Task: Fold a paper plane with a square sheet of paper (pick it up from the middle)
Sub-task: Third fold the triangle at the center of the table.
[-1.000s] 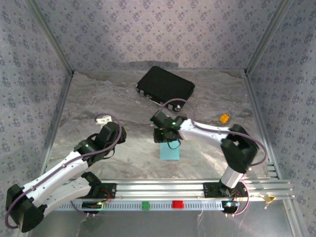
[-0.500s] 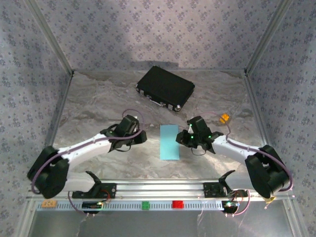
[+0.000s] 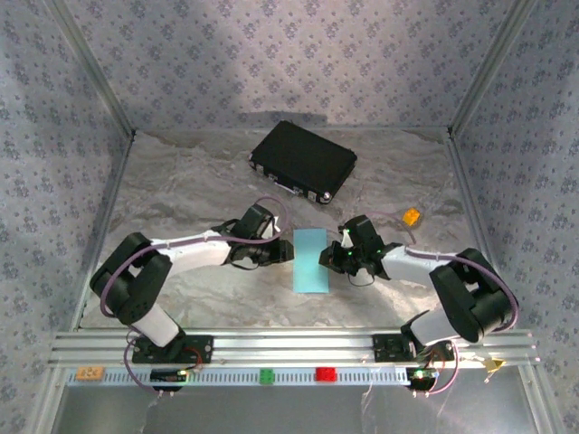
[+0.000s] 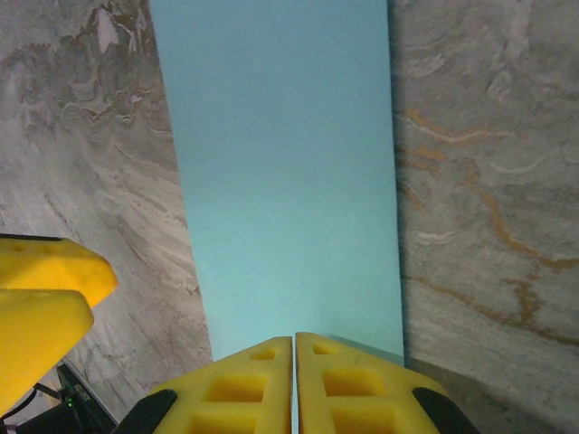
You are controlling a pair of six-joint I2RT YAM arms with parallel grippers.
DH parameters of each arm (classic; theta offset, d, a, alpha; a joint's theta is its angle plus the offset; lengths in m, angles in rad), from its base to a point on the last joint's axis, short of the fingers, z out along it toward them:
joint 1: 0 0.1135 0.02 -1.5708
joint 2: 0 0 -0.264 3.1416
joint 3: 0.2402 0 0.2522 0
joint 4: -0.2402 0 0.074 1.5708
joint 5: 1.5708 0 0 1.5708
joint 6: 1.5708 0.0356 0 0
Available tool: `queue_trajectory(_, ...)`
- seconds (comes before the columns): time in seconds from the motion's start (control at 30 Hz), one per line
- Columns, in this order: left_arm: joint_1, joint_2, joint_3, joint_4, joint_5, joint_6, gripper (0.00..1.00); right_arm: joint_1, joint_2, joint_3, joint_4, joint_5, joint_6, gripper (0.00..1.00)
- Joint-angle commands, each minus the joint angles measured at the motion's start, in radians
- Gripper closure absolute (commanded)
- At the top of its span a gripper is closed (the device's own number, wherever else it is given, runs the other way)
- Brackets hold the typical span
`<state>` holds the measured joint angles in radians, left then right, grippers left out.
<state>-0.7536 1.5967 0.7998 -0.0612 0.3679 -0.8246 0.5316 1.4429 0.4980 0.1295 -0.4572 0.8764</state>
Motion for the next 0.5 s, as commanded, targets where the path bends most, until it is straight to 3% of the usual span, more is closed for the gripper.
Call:
queue_trajectory(0.0,-0.007,0.025,0.036,0.023,0.046,-0.011,0.64,-0.011,0.032,0.000,0.013,-0.029,-0.001,0.90)
queue_trajectory(0.47,-0.017,0.111,0.075,0.024,0.092,-0.023,0.63,-0.041,0.068,-0.075,0.001,0.001,0.035,0.90)
